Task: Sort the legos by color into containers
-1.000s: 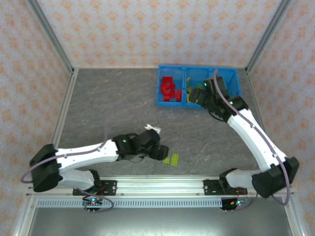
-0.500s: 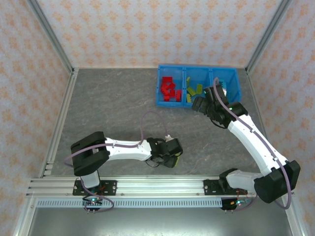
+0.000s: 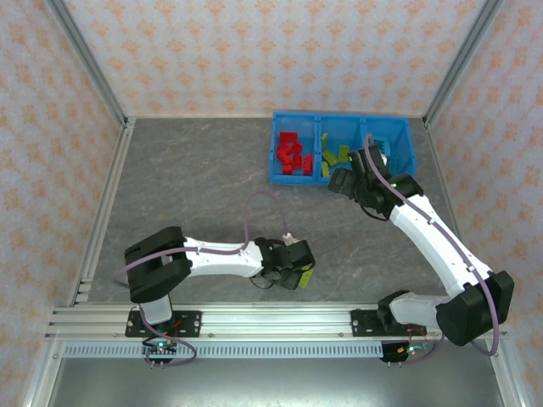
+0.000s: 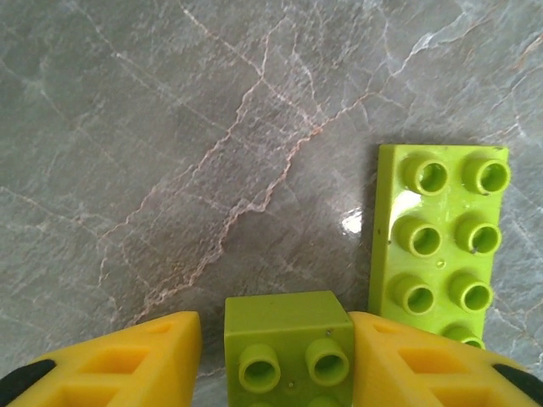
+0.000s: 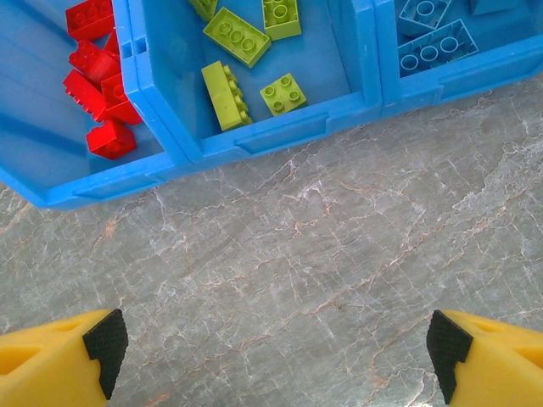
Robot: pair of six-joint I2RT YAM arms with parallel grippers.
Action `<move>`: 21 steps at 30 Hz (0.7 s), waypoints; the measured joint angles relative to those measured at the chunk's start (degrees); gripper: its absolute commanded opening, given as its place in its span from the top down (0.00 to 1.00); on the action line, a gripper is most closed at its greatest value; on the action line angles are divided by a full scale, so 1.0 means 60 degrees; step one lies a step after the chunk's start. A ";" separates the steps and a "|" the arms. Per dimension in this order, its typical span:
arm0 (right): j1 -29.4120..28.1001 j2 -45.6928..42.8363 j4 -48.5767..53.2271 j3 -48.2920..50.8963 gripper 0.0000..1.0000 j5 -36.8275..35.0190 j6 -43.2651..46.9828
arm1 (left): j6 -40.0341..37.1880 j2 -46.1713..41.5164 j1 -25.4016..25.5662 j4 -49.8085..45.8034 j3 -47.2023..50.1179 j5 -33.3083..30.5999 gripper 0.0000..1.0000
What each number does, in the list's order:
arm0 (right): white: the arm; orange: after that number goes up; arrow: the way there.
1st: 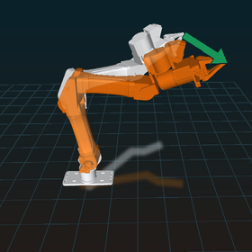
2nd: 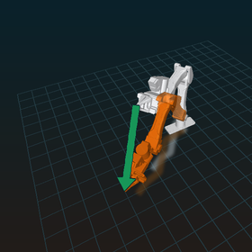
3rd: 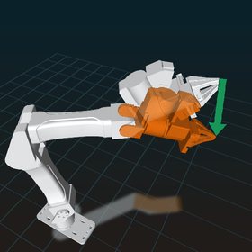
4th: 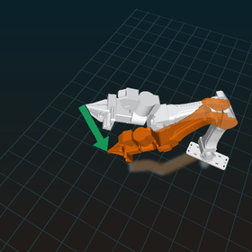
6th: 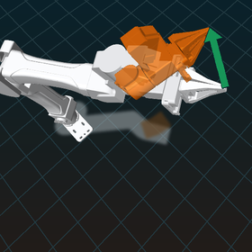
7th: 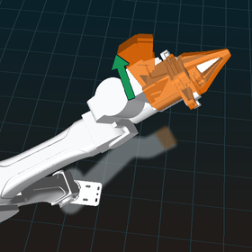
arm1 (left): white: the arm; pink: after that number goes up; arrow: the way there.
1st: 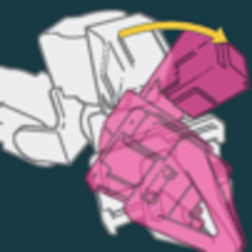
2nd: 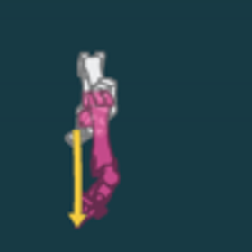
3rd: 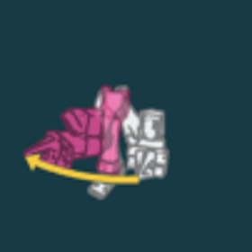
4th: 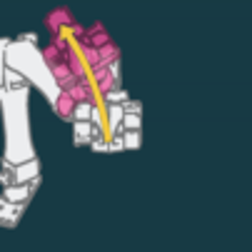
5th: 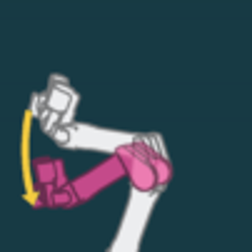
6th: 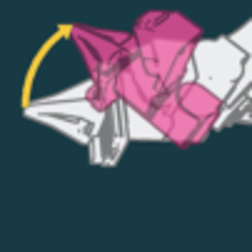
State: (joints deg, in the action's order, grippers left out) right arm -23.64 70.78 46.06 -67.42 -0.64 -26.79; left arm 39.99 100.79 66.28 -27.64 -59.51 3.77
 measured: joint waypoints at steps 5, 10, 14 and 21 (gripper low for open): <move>0.0000 -0.0069 0.0084 0.0000 0.07 0.0193 -0.0029 | -0.0095 0.0047 0.0000 -0.0109 -0.0004 -0.0015 0.59; 0.0000 -0.0215 0.0484 0.0015 0.07 0.0984 -0.0029 | -0.0160 0.0157 0.0029 -0.0204 -0.0087 -0.0215 0.69; 0.0000 -0.0605 0.0871 0.0408 0.07 0.2004 -0.0055 | -0.0211 -0.0029 0.0025 -0.0168 -0.0066 -0.0288 0.74; -0.0015 -0.2470 0.1111 0.1581 0.05 0.2320 -0.1282 | -0.1235 -0.0488 -0.0433 -0.0204 -0.2076 -0.1355 0.76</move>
State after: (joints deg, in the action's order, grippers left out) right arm -23.73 55.96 52.73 -57.93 13.28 -34.48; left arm 32.58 97.86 63.68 -28.86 -71.96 -4.36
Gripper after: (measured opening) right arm 0.941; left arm 0.321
